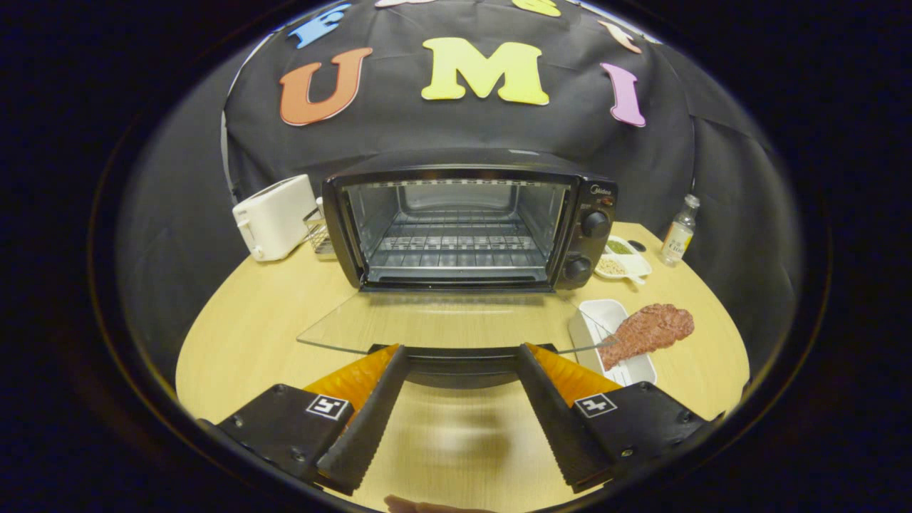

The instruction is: Open the toaster oven, put the food inside, and close the toaster oven door.

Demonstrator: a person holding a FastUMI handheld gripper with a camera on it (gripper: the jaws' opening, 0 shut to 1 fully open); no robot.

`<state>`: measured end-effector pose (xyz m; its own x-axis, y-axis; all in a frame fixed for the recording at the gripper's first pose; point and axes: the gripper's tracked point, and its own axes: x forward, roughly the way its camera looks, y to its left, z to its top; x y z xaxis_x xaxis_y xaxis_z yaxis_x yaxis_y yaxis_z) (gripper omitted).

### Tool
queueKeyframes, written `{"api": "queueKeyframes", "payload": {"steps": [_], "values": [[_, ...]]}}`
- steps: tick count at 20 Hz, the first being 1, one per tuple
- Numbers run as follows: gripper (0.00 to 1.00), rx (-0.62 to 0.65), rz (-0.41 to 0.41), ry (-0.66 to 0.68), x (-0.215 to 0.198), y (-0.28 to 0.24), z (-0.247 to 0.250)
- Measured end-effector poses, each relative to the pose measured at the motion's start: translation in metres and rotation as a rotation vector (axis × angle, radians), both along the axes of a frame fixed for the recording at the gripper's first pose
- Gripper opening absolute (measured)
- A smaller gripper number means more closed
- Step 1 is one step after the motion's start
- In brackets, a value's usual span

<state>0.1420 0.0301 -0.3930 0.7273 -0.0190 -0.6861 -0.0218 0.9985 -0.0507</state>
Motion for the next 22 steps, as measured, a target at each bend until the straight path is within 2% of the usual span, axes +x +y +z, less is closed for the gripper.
{"api": "queueKeyframes", "payload": {"steps": [5,8,10,11,17,19,22], "values": [[1.00,-0.001,-0.004,0.112,-0.013,0.000,-0.030],[1.00,0.057,-0.011,0.209,-0.022,0.003,-0.055],[1.00,0.077,0.005,0.182,-0.017,0.008,-0.044],[1.00,0.106,0.044,0.191,-0.017,0.016,-0.042],[1.00,0.241,0.139,0.259,-0.051,0.019,-0.010],[1.00,0.235,0.186,0.238,-0.061,0.007,0.011],[1.00,0.218,0.208,0.184,-0.069,-0.023,0.041]]}}
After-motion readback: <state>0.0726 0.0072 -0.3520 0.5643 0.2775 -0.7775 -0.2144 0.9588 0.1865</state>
